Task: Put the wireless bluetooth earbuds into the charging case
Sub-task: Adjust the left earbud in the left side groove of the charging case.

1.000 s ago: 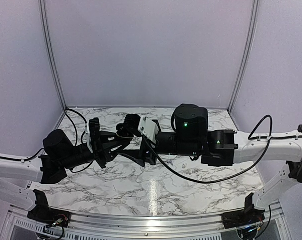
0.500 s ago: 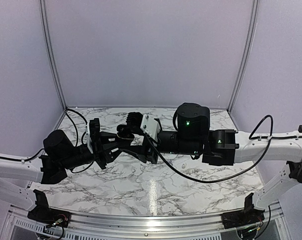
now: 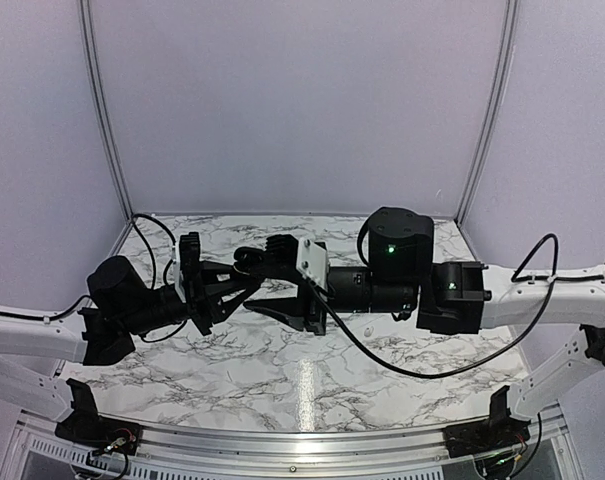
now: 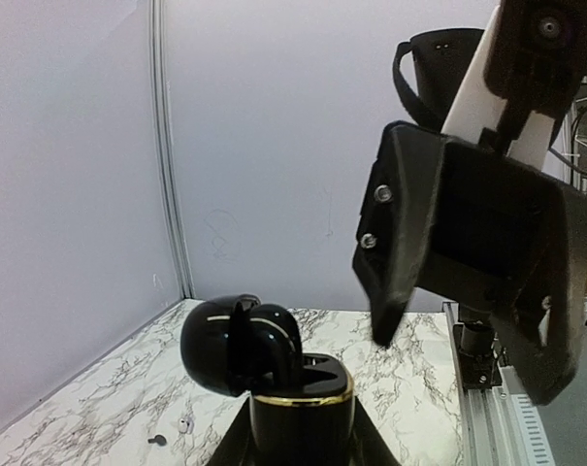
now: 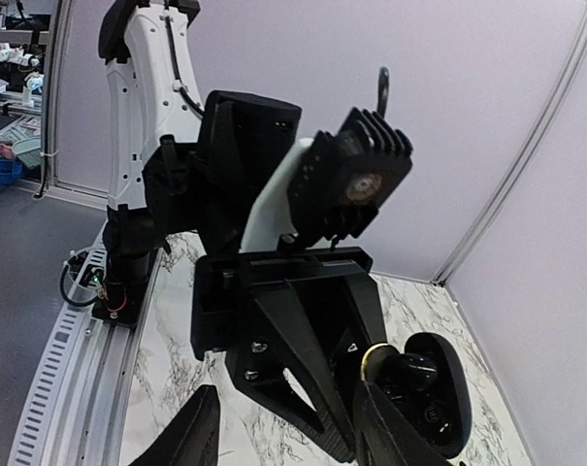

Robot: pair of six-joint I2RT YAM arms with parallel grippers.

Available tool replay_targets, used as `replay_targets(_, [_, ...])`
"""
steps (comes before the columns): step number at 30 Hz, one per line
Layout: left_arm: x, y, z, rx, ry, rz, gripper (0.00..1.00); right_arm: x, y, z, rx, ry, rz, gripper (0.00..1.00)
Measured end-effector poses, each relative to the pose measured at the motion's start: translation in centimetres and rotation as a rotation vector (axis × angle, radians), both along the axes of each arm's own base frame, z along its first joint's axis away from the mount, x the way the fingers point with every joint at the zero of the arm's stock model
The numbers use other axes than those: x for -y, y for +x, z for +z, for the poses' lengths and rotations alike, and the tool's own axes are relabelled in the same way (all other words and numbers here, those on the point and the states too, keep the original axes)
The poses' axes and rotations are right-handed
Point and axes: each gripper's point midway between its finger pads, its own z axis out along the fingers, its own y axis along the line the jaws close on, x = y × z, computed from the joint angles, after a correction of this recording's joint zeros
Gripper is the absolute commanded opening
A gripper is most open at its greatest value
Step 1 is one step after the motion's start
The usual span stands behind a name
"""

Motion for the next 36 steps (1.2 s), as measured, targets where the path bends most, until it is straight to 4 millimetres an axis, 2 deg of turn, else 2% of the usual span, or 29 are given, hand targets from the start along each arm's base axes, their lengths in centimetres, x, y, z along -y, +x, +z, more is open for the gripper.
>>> replay_targets(5, [0.1, -0.1, -0.7, -0.026, 0.029, -0.029, 0.0, 0.9, -0.8, 0.6, 0.045, -0.012, 0.028, 0.45])
replay_targets(9, [0.7, -1.1, -1.4, -0.044, 0.081, -0.106, 0.0, 2.1, -0.4, 0.9, 0.118, -0.044, -0.005, 0.42])
replay_targets(15, [1.5, -2.2, -2.3, -0.087, 0.178, -0.193, 0.0, 3.3, 0.3, -0.7, 0.203, -0.172, -0.049, 0.32])
replay_targets(20, [1.6, -2.9, -3.5, -0.139, 0.234, -0.239, 0.0, 4.0, 0.5, -2.4, 0.241, -0.274, -0.078, 0.32])
replay_targets(25, [1.5, -3.6, -4.9, -0.202, 0.288, -0.274, 0.0, 4.6, 0.8, -2.7, 0.272, -0.335, -0.106, 0.3])
replay_targets(32, [1.9, -3.9, -5.4, -0.279, 0.318, -0.308, 0.0, 4.5, -0.6, -2.8, 0.303, -0.378, -0.088, 0.28])
replay_targets(36, [2.1, -4.0, -5.9, -0.317, 0.33, -0.326, 0.0, 4.1, -0.9, -3.8, 0.317, -0.413, -0.084, 0.28])
